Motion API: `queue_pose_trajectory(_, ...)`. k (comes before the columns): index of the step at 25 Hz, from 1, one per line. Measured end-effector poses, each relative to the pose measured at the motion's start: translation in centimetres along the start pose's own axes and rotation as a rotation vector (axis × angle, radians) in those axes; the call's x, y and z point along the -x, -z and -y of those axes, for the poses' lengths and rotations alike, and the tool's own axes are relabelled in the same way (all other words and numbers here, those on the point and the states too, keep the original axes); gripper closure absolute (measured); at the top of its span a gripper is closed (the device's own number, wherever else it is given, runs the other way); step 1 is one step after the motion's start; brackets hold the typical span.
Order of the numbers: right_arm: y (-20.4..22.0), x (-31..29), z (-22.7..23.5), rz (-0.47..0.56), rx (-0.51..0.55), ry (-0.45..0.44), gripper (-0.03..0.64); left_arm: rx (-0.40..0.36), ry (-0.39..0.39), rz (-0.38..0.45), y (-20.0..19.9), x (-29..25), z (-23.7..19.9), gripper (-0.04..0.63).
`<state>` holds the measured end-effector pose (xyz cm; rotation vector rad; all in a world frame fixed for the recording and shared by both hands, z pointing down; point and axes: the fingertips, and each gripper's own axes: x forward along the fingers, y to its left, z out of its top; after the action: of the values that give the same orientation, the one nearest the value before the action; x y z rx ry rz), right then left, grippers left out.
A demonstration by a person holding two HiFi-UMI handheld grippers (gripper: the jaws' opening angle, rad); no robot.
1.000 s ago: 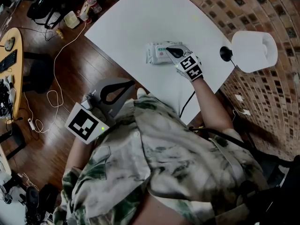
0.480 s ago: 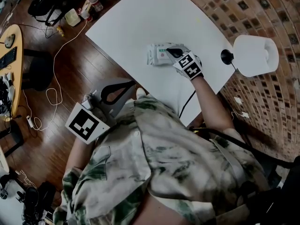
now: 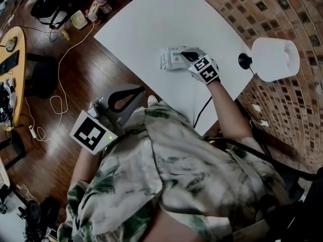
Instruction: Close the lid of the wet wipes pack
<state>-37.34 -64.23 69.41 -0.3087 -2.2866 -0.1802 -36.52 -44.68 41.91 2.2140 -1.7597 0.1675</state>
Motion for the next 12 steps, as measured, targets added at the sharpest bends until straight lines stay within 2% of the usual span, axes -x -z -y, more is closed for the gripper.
queue_pose_trajectory(7,0.1,0.0,0.3,-0.034,0.039,0.046,0.615,-0.006,-0.009,0.020,0.2,2.1,0.3,0.595)
queue_pose_trajectory(12,-0.2,0.9,0.1,-0.019,0.040,0.116,0.615,-0.005,-0.006,0.035,0.5,4.6,0.9,0.594)
